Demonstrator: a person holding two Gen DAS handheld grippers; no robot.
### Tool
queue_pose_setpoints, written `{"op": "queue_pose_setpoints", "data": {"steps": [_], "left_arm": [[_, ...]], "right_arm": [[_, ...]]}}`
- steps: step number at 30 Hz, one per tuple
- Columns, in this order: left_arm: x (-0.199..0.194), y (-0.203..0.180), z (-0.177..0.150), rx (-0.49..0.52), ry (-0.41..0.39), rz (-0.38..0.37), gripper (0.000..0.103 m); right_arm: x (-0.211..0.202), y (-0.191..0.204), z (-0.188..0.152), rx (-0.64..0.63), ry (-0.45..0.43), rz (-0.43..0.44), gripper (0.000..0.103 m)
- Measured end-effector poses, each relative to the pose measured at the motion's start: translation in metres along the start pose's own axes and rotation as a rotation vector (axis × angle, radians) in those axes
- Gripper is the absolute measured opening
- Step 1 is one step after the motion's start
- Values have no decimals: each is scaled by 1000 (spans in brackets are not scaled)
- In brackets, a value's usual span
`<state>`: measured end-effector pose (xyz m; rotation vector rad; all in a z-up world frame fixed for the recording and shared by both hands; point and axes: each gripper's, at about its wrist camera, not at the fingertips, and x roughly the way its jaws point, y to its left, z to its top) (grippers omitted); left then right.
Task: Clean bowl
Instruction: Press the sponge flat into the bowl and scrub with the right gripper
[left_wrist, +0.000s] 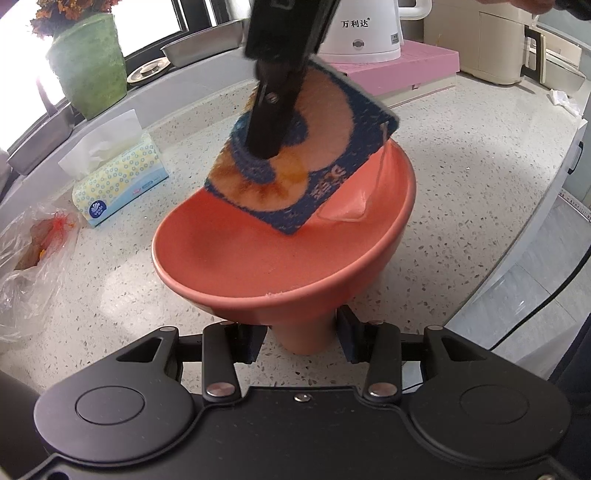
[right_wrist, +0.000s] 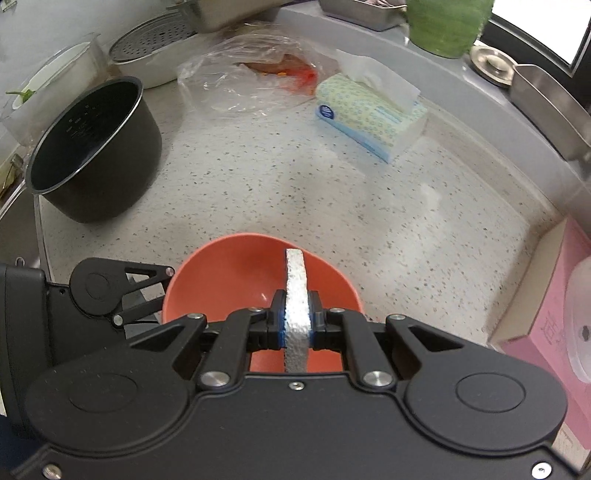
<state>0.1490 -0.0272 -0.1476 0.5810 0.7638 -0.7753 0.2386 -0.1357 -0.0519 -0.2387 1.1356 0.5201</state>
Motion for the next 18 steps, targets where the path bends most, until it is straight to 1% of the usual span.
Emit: {"op": "queue_pose_setpoints", "data": {"steps": [8, 13, 15, 18], "left_arm": [[5, 3, 3, 21, -3, -10, 41], [6, 4, 4, 18, -2, -9, 41], [6, 4, 4, 19, -1, -7, 41], [7, 4, 5, 23, -2, 7, 40]], "right_arm": [[-7, 1, -8, -15, 32, -13, 12], [-11, 4, -10, -30, 71, 4, 12], [-11, 4, -10, -28, 90, 21, 12], [-9, 5, -10, -21, 130, 77, 12]]}}
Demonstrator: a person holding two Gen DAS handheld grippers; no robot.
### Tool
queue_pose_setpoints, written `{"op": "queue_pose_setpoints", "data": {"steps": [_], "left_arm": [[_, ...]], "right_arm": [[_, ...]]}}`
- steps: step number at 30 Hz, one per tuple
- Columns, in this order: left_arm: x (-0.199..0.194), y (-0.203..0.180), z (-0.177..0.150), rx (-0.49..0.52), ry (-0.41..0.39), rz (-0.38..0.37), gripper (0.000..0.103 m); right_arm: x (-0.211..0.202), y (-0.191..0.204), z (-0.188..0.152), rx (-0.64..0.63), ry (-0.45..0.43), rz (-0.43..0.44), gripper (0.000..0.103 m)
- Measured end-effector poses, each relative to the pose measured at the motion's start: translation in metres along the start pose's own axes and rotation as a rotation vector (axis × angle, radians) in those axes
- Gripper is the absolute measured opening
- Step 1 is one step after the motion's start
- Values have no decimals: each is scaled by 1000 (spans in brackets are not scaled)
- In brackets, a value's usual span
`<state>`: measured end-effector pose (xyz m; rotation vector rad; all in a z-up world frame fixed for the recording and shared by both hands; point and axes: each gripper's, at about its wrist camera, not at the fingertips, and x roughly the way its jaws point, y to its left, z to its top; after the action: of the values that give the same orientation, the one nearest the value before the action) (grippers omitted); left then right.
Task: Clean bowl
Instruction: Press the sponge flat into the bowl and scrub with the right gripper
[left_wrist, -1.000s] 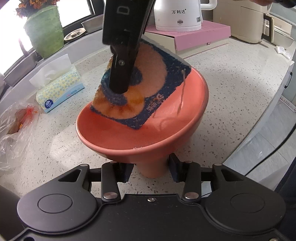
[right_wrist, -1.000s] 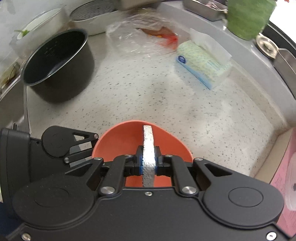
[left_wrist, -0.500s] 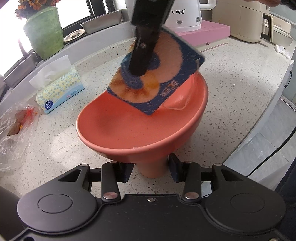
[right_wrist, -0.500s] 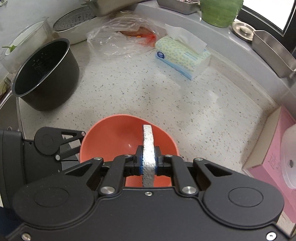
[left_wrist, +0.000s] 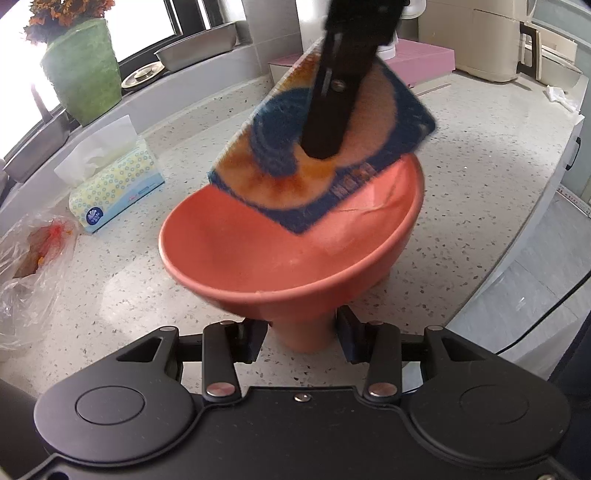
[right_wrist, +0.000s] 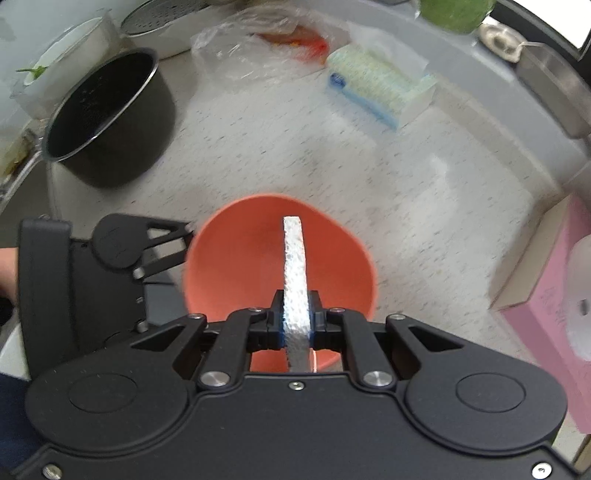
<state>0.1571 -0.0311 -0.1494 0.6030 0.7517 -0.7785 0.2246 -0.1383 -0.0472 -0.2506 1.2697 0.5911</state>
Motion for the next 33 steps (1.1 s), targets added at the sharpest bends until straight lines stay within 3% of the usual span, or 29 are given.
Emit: {"op": "queue_pose_setpoints", "data": {"steps": [8, 21, 24, 28, 31, 33], "left_arm": [[-1, 4, 5, -2, -10, 19, 40], [0, -1, 6, 47, 9, 31, 41], [-5, -6, 2, 55, 18, 27, 46], [-12, -8, 0, -9, 31, 36, 49], [-20, -6, 1, -117, 26, 10, 49], [-22, -11, 1, -135, 26, -12, 49]], "right_arm": [[6, 7, -2, 23, 40, 75, 12], [13, 2, 6, 46, -8, 58, 12], [15, 0, 10, 54, -23, 51, 12], [18, -1, 13, 59, -39, 49, 12], [19, -1, 13, 56, -47, 46, 12], [19, -1, 13, 53, -52, 39, 12]]}}
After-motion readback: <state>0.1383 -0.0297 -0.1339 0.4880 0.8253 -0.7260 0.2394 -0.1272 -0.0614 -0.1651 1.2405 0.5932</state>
